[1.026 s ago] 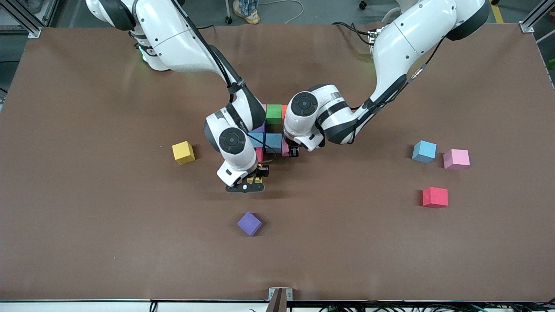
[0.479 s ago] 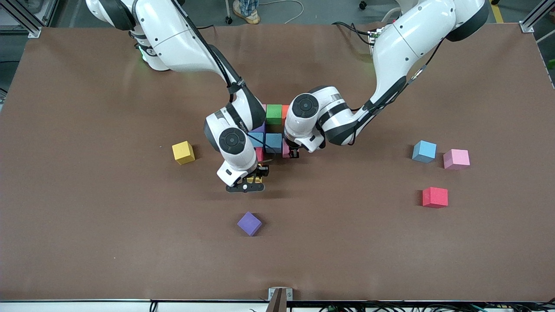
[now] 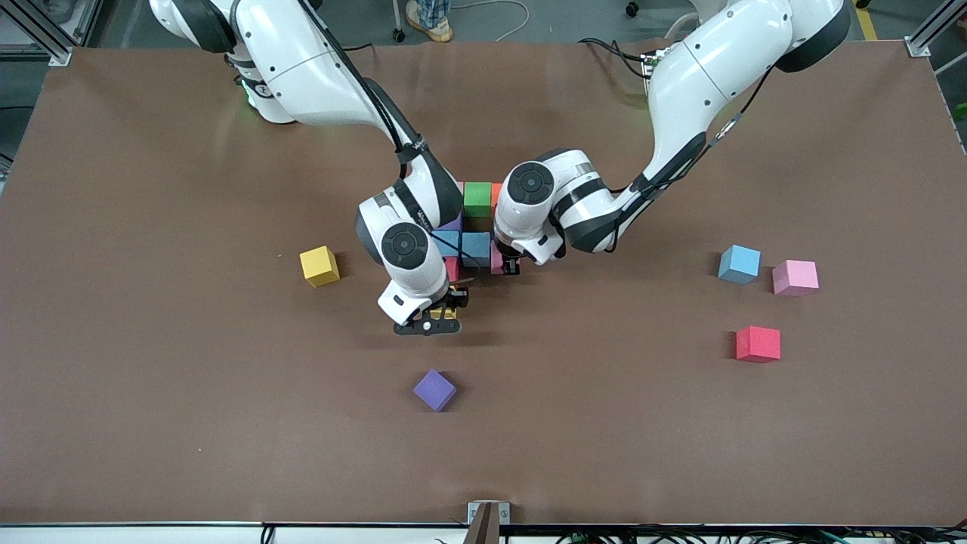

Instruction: Arrange 11 blocks into digit 3

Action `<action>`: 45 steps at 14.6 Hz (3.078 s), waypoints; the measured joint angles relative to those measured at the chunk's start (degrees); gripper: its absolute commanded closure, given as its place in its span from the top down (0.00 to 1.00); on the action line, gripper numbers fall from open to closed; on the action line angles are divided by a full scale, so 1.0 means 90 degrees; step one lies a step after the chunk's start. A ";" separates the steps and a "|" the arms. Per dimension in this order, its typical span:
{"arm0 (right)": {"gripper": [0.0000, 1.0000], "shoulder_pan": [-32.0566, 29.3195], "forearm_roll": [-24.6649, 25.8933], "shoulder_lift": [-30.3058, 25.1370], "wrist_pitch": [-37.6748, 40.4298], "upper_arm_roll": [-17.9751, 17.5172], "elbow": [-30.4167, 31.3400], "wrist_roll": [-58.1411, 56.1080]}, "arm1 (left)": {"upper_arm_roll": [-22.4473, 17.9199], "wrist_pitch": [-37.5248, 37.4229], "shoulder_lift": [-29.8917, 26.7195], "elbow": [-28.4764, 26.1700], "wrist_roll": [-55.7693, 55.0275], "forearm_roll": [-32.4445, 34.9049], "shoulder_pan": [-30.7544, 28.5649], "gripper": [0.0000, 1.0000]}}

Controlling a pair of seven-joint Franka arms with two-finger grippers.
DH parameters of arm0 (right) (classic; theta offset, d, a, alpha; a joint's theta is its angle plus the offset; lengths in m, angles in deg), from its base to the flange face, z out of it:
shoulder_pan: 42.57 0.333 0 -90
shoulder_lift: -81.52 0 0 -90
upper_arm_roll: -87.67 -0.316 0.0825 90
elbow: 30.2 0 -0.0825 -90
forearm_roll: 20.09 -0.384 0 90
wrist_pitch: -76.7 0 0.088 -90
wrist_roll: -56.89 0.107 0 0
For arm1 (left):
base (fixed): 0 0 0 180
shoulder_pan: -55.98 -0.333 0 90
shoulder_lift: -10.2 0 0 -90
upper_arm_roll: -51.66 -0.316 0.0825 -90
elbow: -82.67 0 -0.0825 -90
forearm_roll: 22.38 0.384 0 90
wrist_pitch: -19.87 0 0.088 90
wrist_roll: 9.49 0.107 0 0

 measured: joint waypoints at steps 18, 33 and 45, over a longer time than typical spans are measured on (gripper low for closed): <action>1.00 0.0005 -0.0003 -0.0364 0.0337 0.0026 0.0054 -0.0034 | 0.0070 -0.1388 -0.0176 0.1170 0.1390 0.0000 -0.0215 1.00; 1.00 -0.1367 0.0004 -0.1881 0.2755 0.0187 0.0049 -0.0362 | 0.0083 -0.2806 -0.0683 0.2535 0.5262 0.0000 -0.1382 1.00; 1.00 -0.2671 0.0693 -0.2387 0.3670 0.0206 0.0048 -0.1773 | 0.0088 -0.3325 -0.1228 0.2587 0.8301 -0.0090 -0.2349 1.00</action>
